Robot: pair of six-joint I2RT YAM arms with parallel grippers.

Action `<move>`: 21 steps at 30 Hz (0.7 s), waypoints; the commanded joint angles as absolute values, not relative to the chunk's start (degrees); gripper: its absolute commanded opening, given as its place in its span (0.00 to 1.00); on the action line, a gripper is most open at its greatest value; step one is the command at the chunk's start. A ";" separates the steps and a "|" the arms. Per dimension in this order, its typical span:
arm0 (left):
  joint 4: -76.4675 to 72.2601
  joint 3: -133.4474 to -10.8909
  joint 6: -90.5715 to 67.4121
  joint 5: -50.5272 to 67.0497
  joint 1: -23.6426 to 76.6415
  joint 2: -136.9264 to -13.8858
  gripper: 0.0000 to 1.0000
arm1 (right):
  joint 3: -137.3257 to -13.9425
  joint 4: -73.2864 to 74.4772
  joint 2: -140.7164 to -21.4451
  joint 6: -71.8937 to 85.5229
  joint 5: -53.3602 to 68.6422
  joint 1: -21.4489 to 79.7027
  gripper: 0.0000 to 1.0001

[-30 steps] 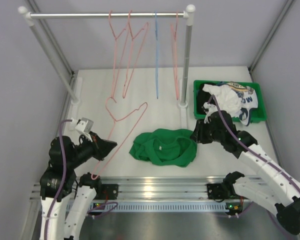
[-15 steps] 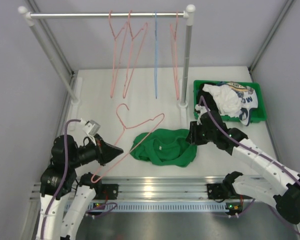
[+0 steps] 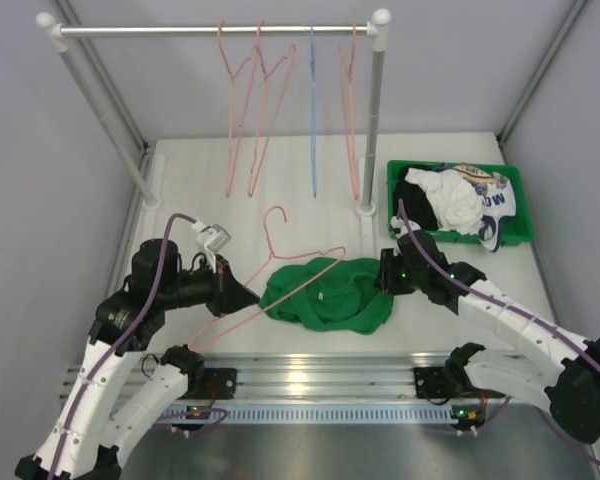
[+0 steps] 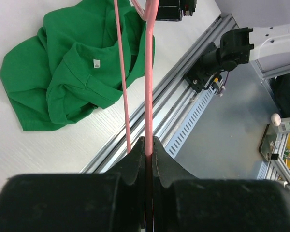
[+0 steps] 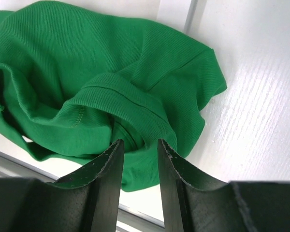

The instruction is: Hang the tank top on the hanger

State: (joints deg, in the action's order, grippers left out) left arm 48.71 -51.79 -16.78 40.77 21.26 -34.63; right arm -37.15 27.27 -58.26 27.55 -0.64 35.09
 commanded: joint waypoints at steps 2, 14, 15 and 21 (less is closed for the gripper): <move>47.55 -55.28 -15.03 38.85 24.78 -37.44 0.00 | -36.48 21.54 -58.80 27.86 -2.37 36.12 0.34; 48.08 -56.69 -15.55 27.95 38.76 -43.94 0.00 | -35.77 19.51 -58.98 28.48 -1.50 36.12 0.13; 46.95 -55.91 -16.17 28.21 39.19 -43.95 0.00 | -36.12 19.86 -58.89 28.48 -1.58 36.12 0.12; 44.74 -55.11 -16.79 26.29 41.83 -44.30 0.00 | -36.91 20.83 -57.57 28.74 -1.32 36.12 0.07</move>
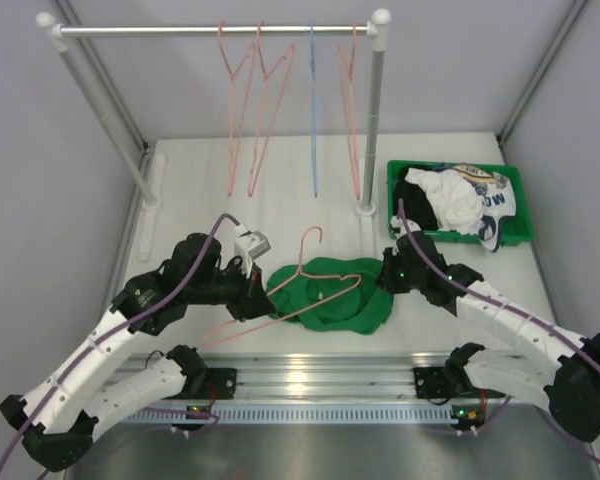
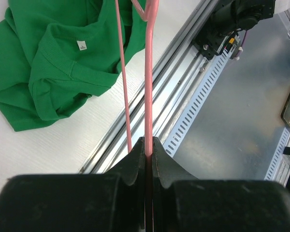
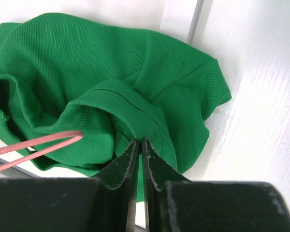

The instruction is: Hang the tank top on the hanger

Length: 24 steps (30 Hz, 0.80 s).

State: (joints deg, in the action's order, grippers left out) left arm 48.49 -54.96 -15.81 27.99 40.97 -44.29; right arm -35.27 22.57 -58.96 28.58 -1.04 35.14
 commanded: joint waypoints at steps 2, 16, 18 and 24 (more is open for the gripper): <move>44.39 -54.93 -16.79 25.75 42.45 -45.08 0.00 | -37.18 21.35 -56.70 29.00 -0.79 36.30 0.05; 30.16 -51.33 -18.90 21.54 48.16 -50.09 0.00 | -39.81 26.72 -50.19 31.29 1.13 38.67 0.00; 26.22 -49.58 -19.51 21.97 48.78 -50.62 0.00 | -39.99 27.77 -48.61 32.16 1.32 39.37 0.00; 15.75 -44.22 -21.44 22.50 51.67 -53.35 0.00 | -41.22 31.02 -44.74 33.57 0.88 40.69 0.00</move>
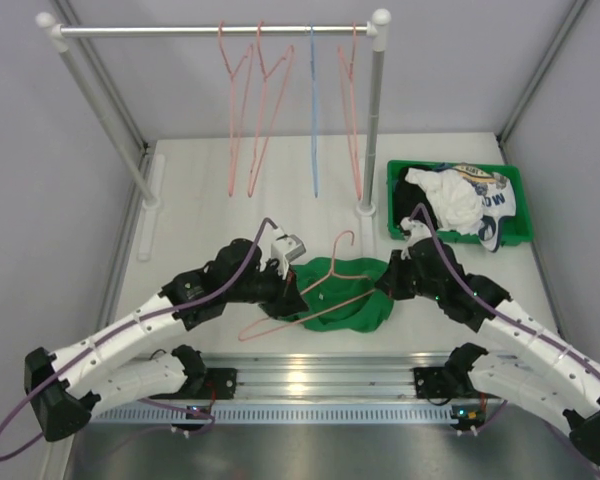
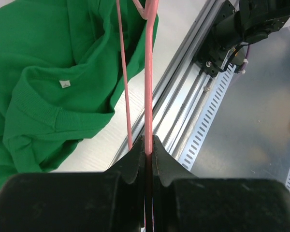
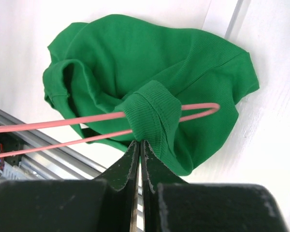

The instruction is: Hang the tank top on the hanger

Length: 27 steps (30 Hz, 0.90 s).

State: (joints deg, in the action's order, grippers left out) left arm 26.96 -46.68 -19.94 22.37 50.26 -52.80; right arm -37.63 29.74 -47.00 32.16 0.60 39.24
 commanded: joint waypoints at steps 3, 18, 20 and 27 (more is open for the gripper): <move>8.54 -41.24 -22.67 22.94 52.47 -54.14 0.00 | -42.36 33.04 -43.25 34.01 0.44 41.48 0.00; -26.95 -31.39 -28.21 28.21 53.17 -66.09 0.00 | -44.30 39.54 -39.29 35.07 -4.47 43.15 0.00; -29.52 -30.33 -29.17 29.09 53.17 -67.50 0.00 | -44.38 39.55 -38.94 34.89 -5.01 43.24 0.01; -35.50 -28.83 -29.97 30.58 53.17 -71.01 0.00 | -43.86 36.48 -36.13 32.00 -5.11 43.33 0.29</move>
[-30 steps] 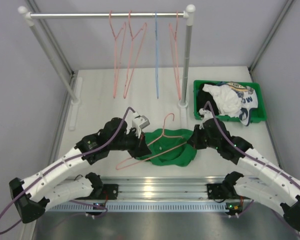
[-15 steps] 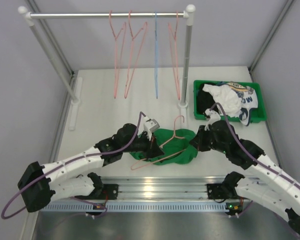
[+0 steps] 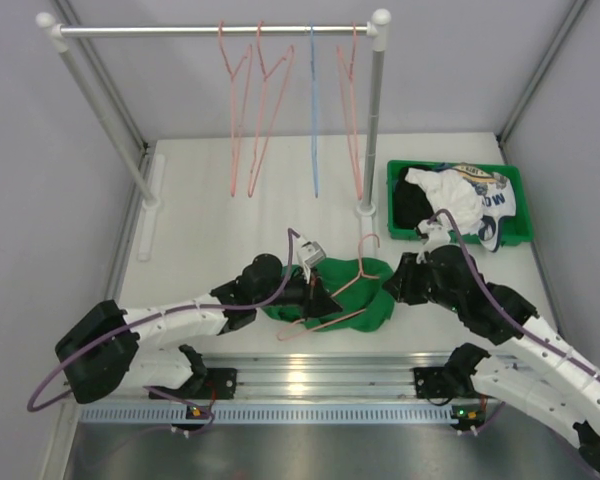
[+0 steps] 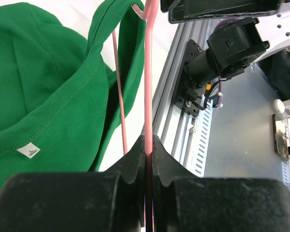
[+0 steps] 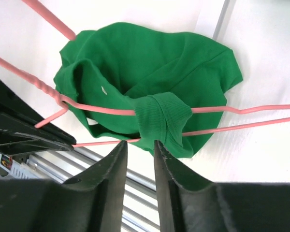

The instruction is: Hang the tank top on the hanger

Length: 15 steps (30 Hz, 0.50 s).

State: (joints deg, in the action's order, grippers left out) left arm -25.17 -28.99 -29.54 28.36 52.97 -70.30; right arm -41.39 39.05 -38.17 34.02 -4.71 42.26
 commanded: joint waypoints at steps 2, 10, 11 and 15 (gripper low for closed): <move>-36.56 -28.83 -30.32 30.85 53.17 -72.24 0.00 | -42.90 33.06 -34.02 30.33 -4.22 44.11 0.38; -38.41 -29.97 -31.03 31.55 54.05 -75.76 0.00 | -41.49 24.71 -34.10 28.04 -6.68 47.81 0.43; -38.41 -30.32 -31.03 31.55 54.23 -76.02 0.00 | -41.05 23.74 -35.41 27.60 -7.03 48.77 0.43; -37.97 -31.29 -30.85 31.11 55.28 -77.17 0.00 | -39.82 19.61 -38.05 26.81 -11.41 51.58 0.44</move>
State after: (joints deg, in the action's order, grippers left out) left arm -31.40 -28.84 -31.42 30.20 54.37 -76.79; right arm -40.73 26.39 -36.45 28.82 -7.16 48.95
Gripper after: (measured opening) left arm 0.072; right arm 0.437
